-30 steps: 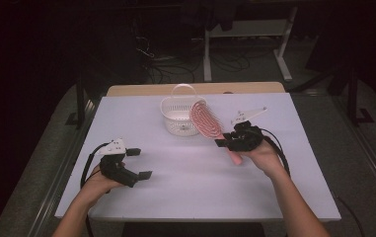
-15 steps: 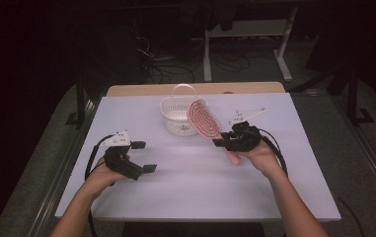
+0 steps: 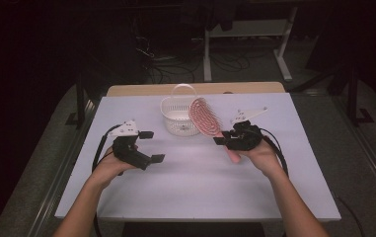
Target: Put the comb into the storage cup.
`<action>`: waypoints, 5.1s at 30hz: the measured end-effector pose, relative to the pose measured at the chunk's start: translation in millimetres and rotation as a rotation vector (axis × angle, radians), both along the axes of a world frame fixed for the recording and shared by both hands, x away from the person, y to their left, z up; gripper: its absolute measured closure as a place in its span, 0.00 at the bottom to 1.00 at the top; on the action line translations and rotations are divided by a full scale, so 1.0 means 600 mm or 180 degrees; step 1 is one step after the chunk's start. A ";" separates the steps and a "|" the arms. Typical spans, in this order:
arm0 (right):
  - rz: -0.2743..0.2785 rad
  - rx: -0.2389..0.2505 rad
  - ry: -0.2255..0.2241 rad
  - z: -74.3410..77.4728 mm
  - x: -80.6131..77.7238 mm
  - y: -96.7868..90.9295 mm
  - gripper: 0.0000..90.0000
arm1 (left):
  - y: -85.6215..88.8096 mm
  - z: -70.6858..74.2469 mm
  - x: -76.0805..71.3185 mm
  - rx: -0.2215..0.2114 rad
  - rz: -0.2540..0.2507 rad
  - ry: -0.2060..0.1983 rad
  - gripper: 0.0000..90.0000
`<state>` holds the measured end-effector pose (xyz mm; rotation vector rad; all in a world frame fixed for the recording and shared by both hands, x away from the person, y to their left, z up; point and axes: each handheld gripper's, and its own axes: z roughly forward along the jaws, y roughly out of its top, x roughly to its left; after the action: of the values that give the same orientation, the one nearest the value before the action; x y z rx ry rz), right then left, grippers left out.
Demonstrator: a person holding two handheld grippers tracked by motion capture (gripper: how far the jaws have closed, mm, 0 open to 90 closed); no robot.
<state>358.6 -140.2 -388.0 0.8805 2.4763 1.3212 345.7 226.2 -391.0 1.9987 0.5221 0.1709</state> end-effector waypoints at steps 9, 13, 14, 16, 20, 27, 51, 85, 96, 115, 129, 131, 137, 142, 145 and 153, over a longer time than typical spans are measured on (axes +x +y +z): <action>0.0013 0.0003 -0.0030 -0.002 -0.001 0.004 0.76 | -0.026 0.010 0.017 -0.0042 -0.0063 -0.0026 0.00; 0.0018 0.0002 -0.0046 -0.003 -0.001 0.006 0.76 | -0.035 0.012 0.023 -0.0081 -0.0075 -0.0026 0.00; 0.0019 0.0003 -0.0049 -0.004 -0.001 0.007 0.76 | -0.037 0.011 0.024 -0.0091 -0.0081 -0.0024 0.00; 0.0029 0.0005 -0.0055 -0.004 -0.002 0.009 0.76 | -0.041 0.009 0.025 -0.0109 -0.0074 -0.0022 0.00; 0.0046 -0.0002 -0.0061 -0.007 -0.002 0.013 0.76 | -0.047 0.005 0.025 -0.0123 -0.0078 -0.0018 0.00; 0.0046 -0.0018 -0.0072 -0.012 -0.004 0.023 0.76 | -0.058 0.000 0.022 -0.0115 -0.0079 0.0028 0.00; 0.0236 -0.0006 -0.0074 -0.028 -0.019 0.073 0.76 | -0.067 0.004 0.010 -0.0172 -0.0049 -0.0009 0.00; 0.0444 -0.0106 -0.0135 -0.046 -0.042 0.129 0.76 | -0.066 0.010 0.011 -0.0319 0.0216 0.0086 0.11; 0.0422 -0.0148 -0.0192 -0.048 -0.045 0.133 0.76 | -0.063 0.012 0.011 -0.0371 0.0243 0.0148 0.25; 0.0376 -0.0210 -0.0255 -0.053 -0.050 0.140 0.76 | -0.051 0.014 0.016 -0.0515 0.0286 0.0323 0.54; 0.0316 -0.0267 -0.0325 -0.058 -0.053 0.151 0.76 | -0.049 0.017 0.015 -0.0575 0.0306 0.0374 0.63; 0.0301 -0.0272 -0.0338 -0.058 -0.053 0.153 0.76 | -0.049 0.018 0.015 -0.0574 0.0312 0.0378 0.64; 0.0302 -0.0270 -0.0349 -0.058 -0.054 0.155 0.76 | -0.049 0.019 0.014 -0.0600 0.0317 0.0397 0.66; 0.0302 -0.0254 -0.0367 -0.058 -0.055 0.157 0.76 | -0.049 0.022 0.012 -0.0628 0.0292 0.0392 0.70; 0.0307 -0.0241 -0.0366 -0.057 -0.056 0.157 0.76 | -0.050 0.025 0.011 -0.0641 0.0264 0.0369 0.71; 0.0322 -0.0197 -0.0359 -0.055 -0.056 0.157 0.76 | -0.052 0.032 0.006 -0.0672 0.0228 0.0335 0.72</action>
<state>324.8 -45.9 -421.1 0.6562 2.4885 1.2798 349.5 195.2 -371.7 1.7911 0.6524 0.0519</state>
